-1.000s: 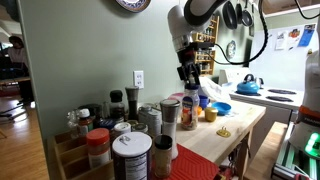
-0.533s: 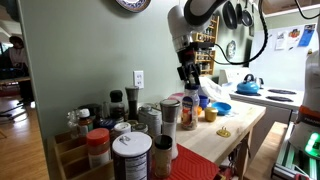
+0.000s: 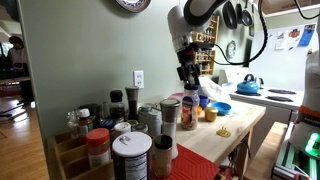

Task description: Put the blue lid on the open container

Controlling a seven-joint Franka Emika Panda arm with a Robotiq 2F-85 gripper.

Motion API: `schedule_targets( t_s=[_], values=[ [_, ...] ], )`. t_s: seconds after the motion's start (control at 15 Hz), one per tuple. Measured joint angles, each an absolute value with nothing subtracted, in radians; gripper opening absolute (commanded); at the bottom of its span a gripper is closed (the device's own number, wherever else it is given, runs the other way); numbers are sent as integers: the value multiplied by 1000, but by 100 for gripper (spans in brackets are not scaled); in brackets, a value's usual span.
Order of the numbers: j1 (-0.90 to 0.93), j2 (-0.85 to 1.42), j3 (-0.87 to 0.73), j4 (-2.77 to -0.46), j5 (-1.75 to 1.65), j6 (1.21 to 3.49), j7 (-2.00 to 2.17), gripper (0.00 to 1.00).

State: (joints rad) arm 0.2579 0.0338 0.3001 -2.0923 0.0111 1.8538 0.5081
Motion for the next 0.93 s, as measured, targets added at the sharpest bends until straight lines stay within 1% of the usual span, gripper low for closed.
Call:
schedule_targets(
  t_s=[0.93],
  values=[
    [258,44,296,-2083,43,1856,477,45]
  ],
)
